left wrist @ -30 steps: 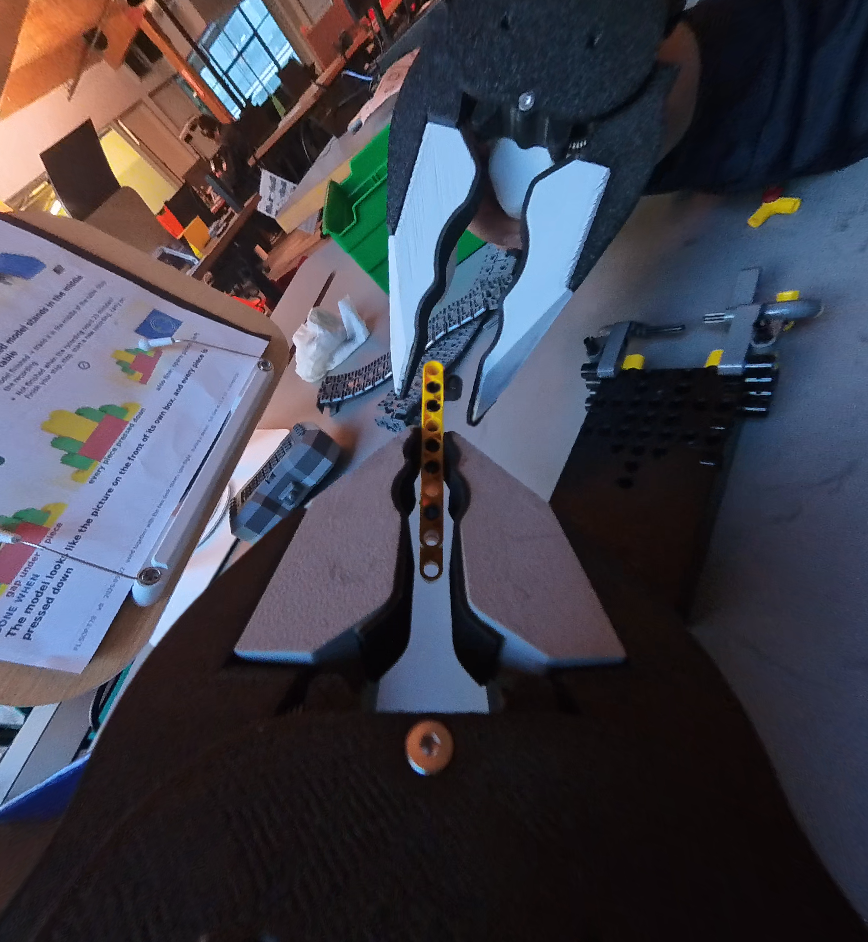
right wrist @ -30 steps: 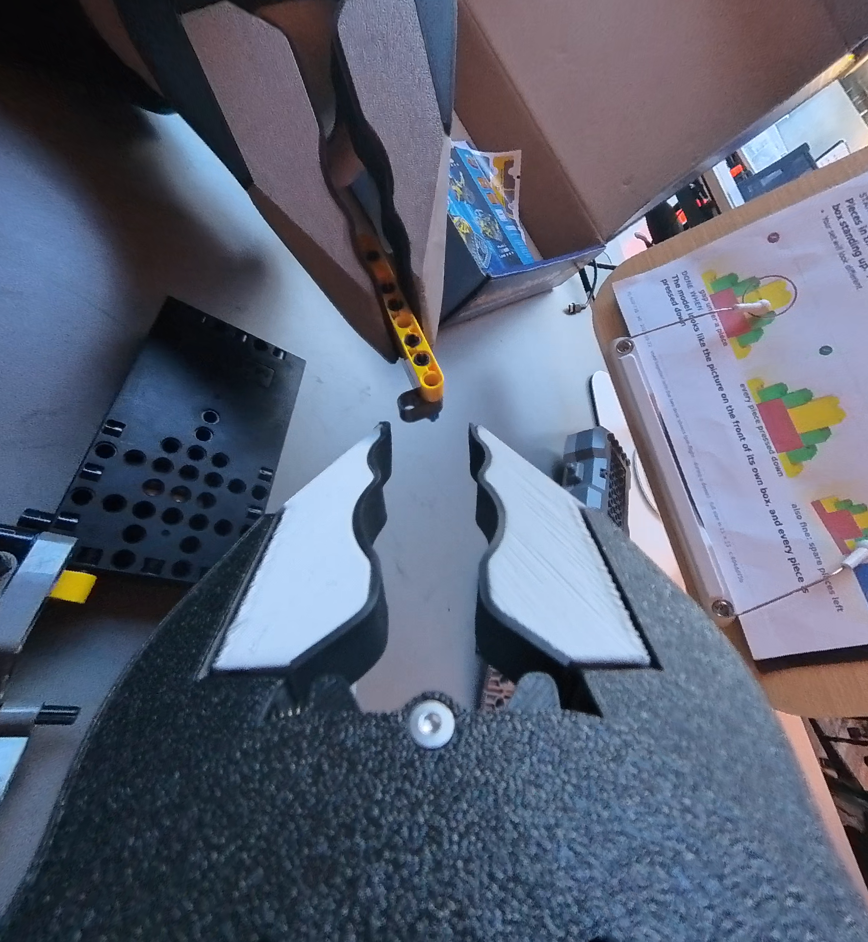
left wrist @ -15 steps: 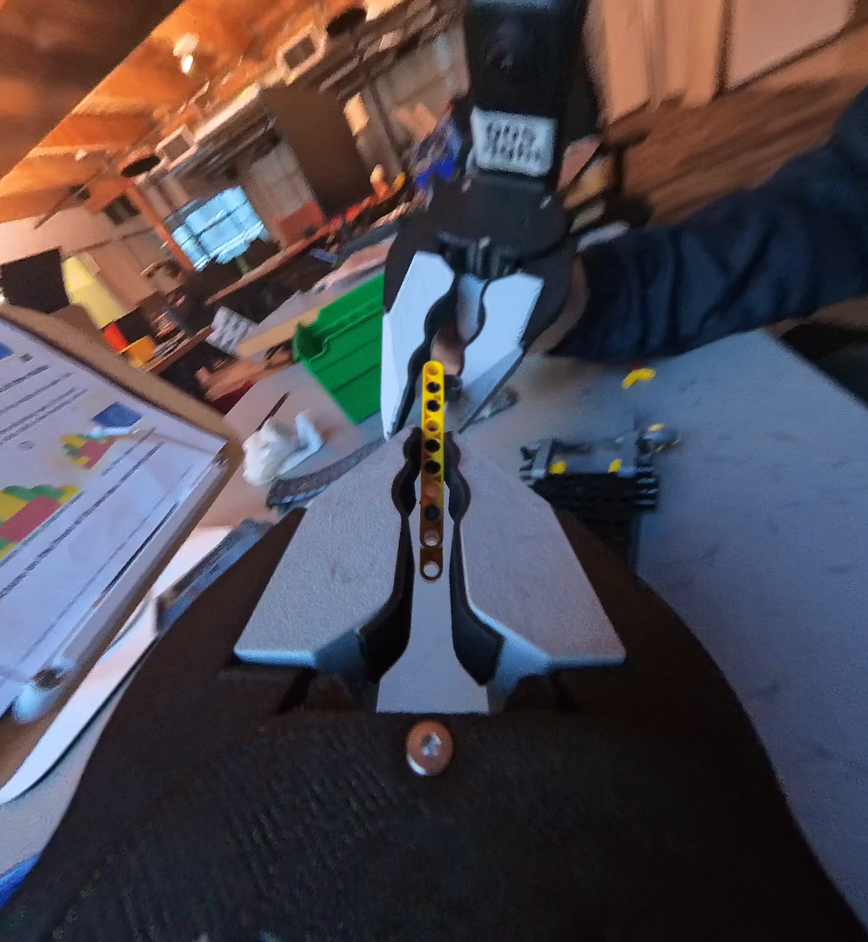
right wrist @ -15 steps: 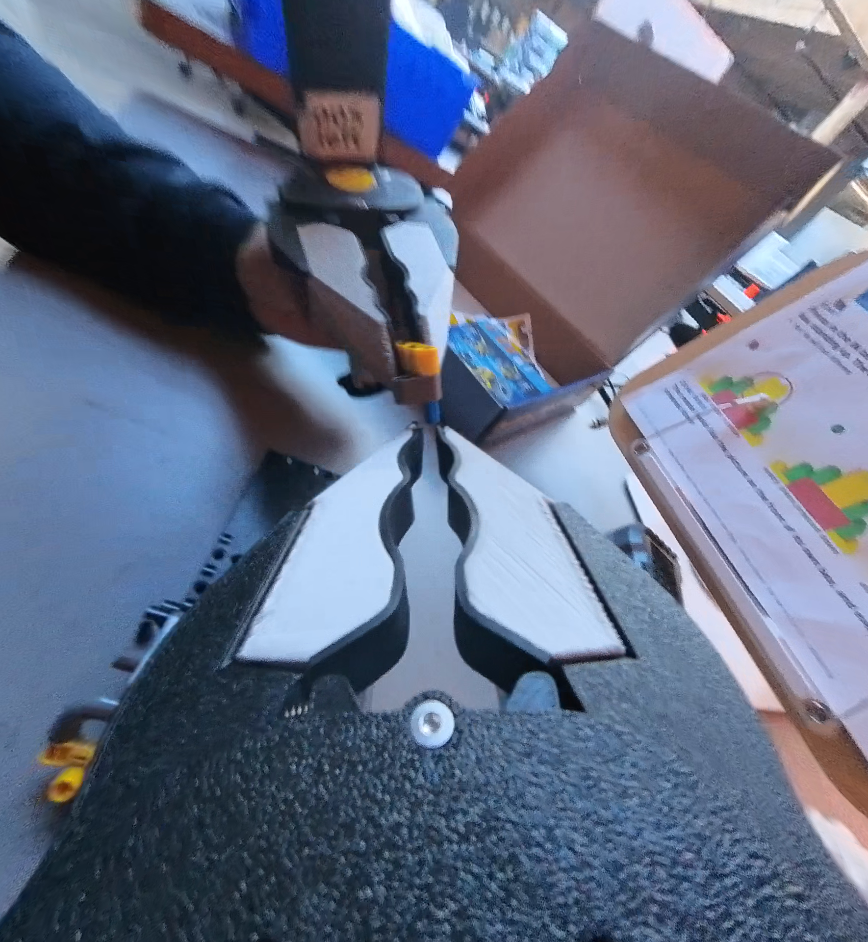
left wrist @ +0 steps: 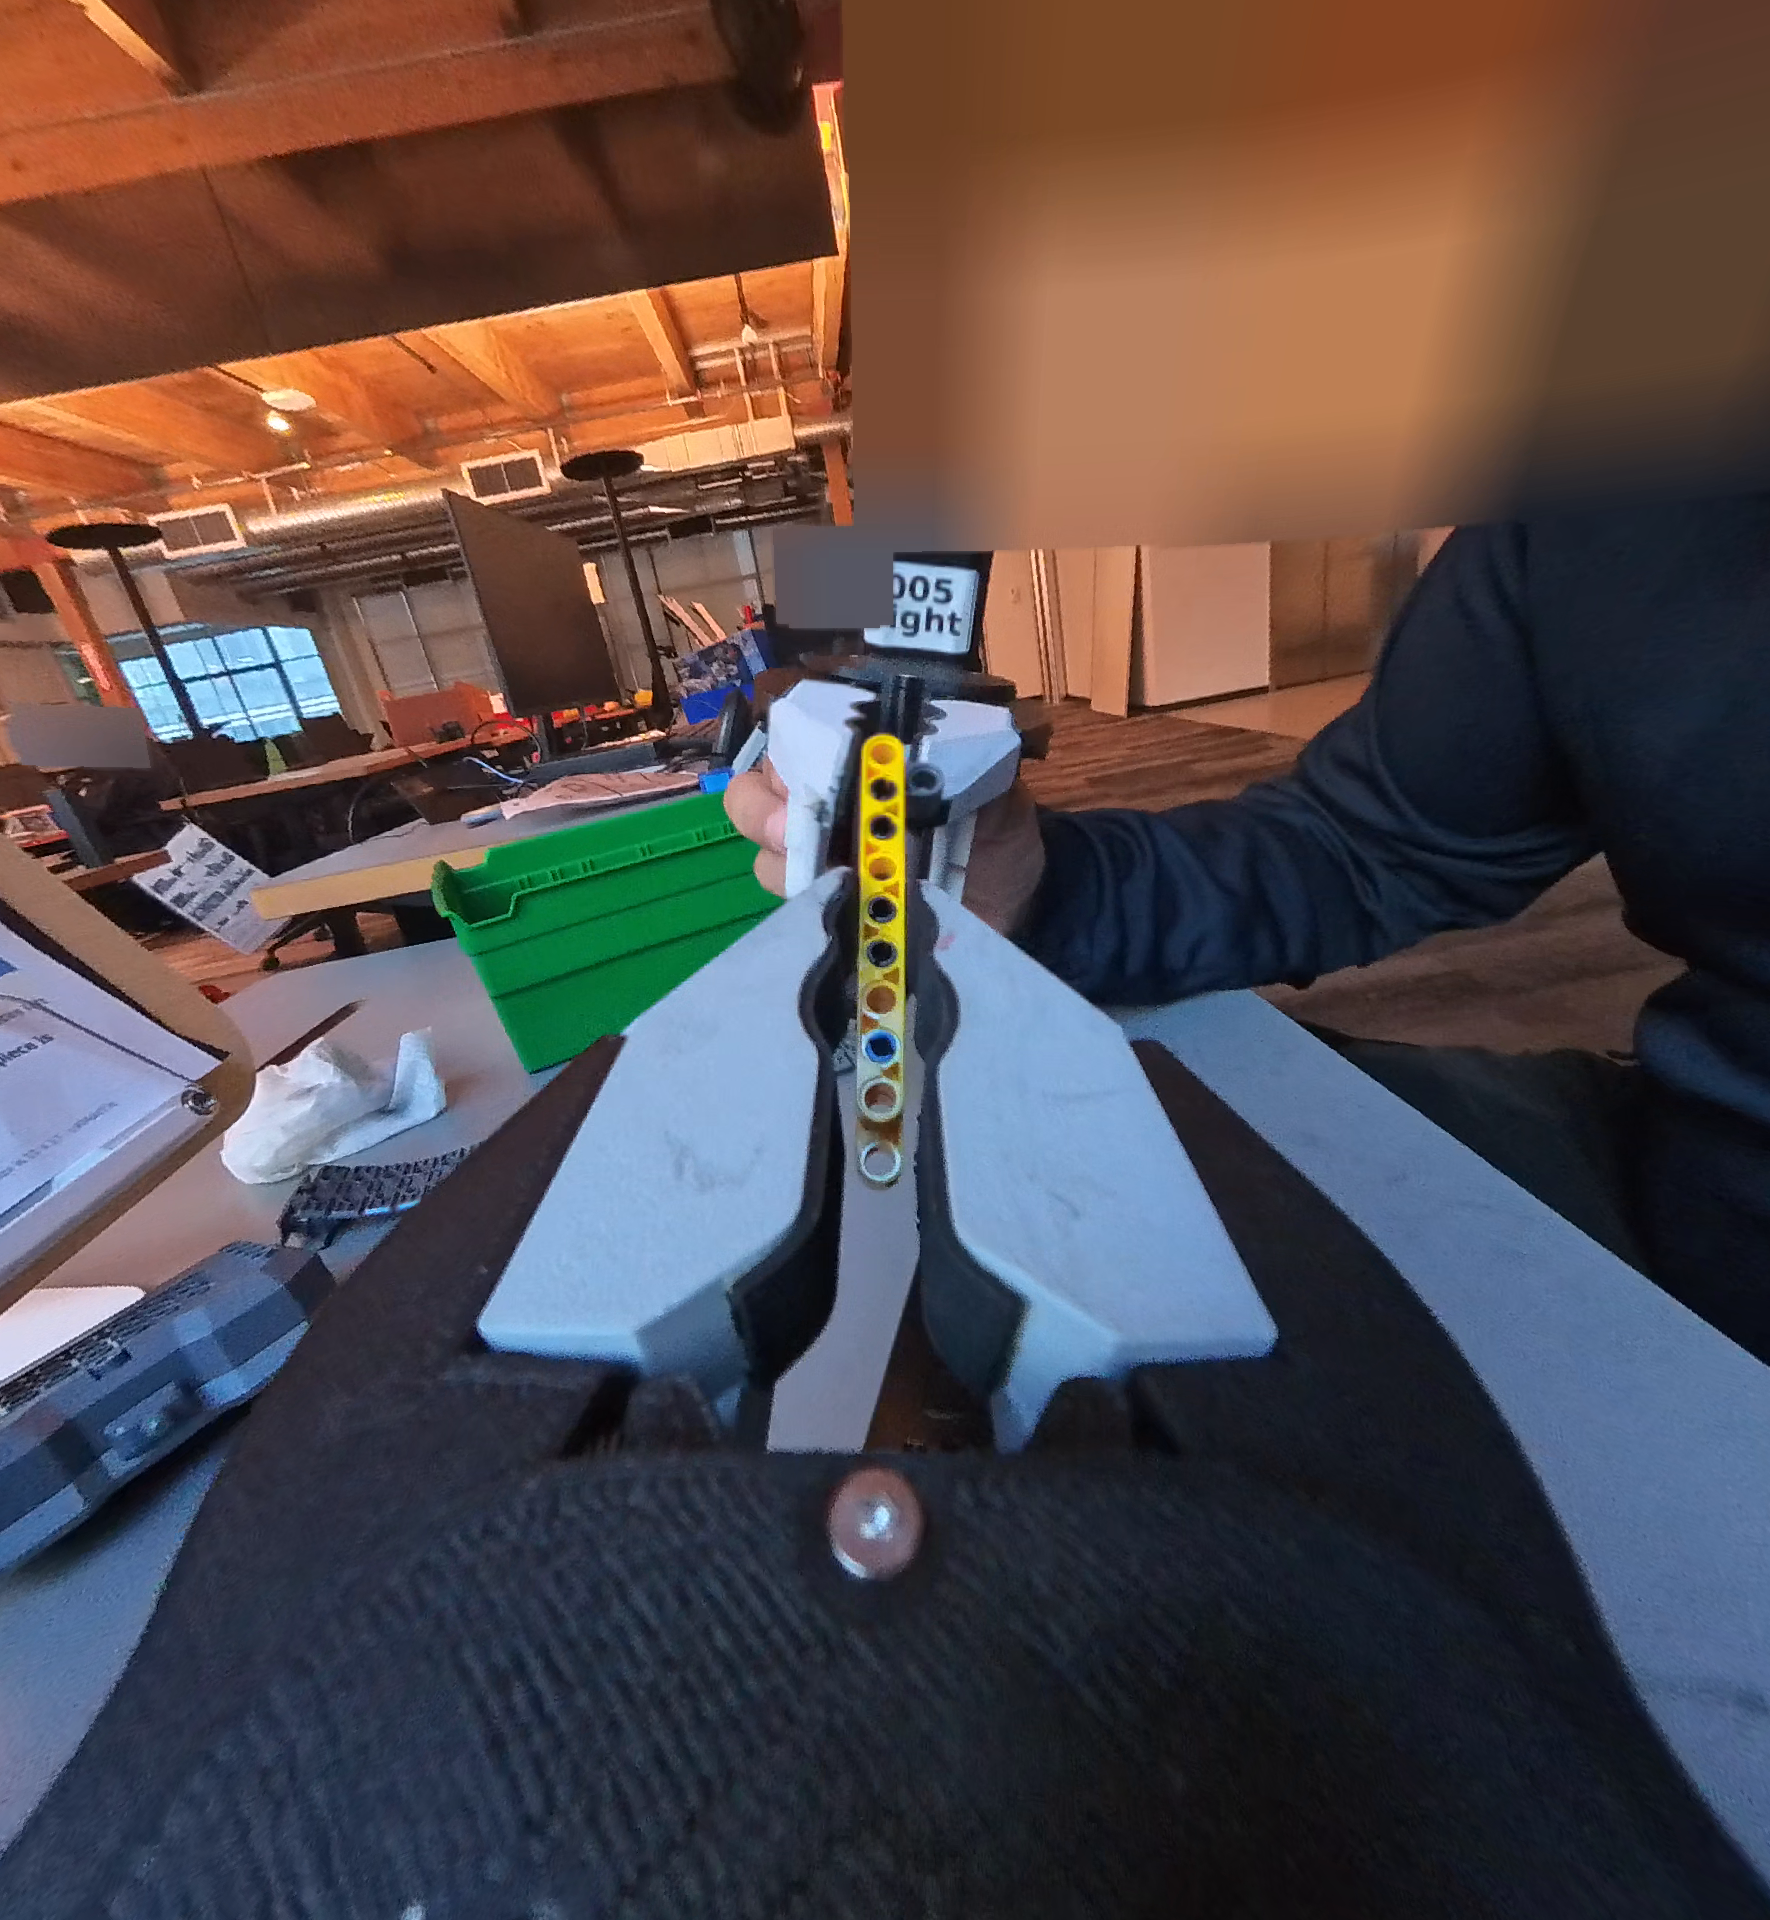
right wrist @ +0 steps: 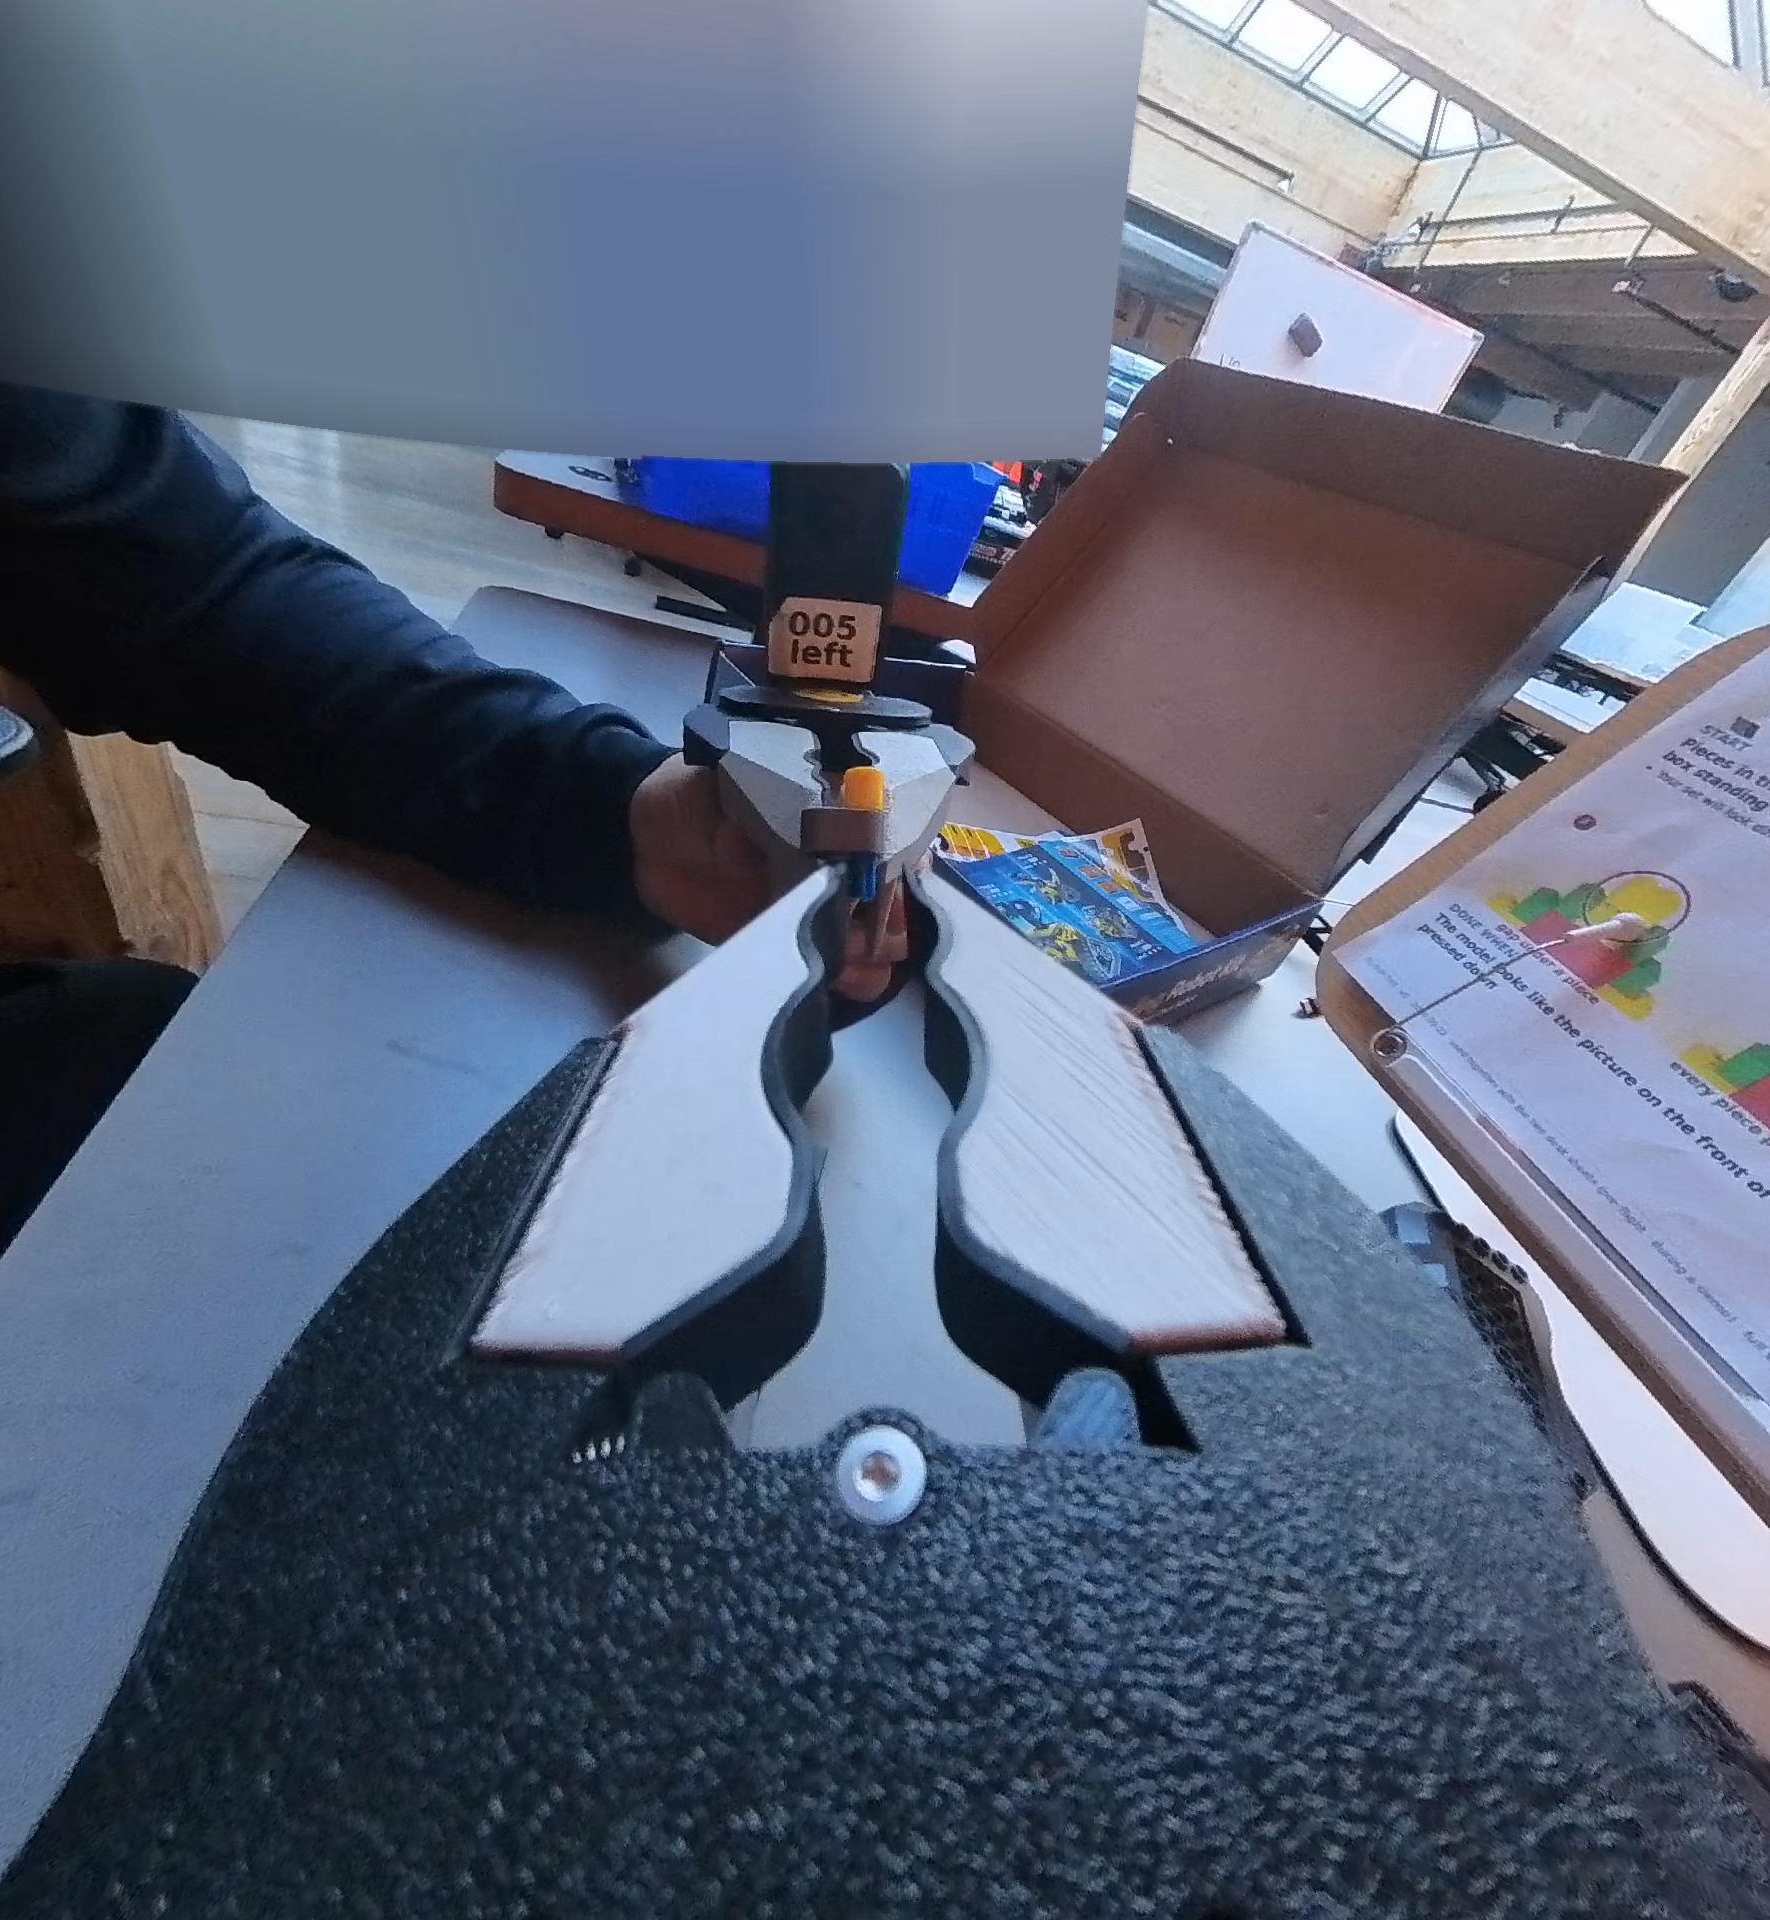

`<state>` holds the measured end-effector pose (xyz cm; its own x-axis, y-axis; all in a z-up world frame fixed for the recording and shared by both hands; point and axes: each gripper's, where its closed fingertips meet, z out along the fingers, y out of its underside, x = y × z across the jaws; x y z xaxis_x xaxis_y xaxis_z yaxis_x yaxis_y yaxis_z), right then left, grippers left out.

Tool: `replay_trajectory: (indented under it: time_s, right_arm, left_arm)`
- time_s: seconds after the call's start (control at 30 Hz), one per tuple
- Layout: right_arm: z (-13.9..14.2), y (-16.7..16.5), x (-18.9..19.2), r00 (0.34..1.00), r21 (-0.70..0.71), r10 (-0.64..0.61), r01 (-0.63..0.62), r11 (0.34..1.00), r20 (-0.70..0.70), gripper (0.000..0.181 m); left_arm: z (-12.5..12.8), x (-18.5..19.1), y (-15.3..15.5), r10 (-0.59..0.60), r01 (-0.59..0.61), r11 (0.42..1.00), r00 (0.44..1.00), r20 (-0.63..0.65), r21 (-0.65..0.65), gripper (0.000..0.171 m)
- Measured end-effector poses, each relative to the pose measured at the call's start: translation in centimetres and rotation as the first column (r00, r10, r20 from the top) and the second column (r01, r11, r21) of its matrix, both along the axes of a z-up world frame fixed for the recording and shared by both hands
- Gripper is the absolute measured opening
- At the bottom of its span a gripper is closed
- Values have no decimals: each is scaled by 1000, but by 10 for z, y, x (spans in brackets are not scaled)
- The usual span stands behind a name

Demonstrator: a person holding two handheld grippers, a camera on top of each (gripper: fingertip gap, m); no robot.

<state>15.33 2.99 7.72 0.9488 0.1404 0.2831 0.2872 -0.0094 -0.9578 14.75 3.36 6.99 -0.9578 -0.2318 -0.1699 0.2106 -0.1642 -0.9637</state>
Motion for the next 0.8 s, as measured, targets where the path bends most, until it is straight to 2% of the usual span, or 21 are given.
replay_trajectory:
  time_s: [0.2,0.4,0.5,0.6,0.8]
  right_arm:
    - [-7,3,-2,1000,-36,0,0,999,24,5]
    - [-22,5,8,997,-126,-59,65,990,48,2]
    - [-30,7,11,994,-163,-83,94,982,70,2]
    - [-36,9,10,993,-185,-78,94,978,87,2]
    - [-42,10,10,987,-211,-86,114,971,139,2]
  left_arm:
    - [0,1,-2,3,-3,1000,1000,-9,0,5]
    - [-12,7,-2,60,-57,993,998,-22,99,6]
    - [-18,13,0,116,-113,978,993,-4,174,18]
    - [-24,12,-5,128,-123,967,992,-6,224,22]
    - [-29,11,-5,145,-136,953,989,-13,271,5]
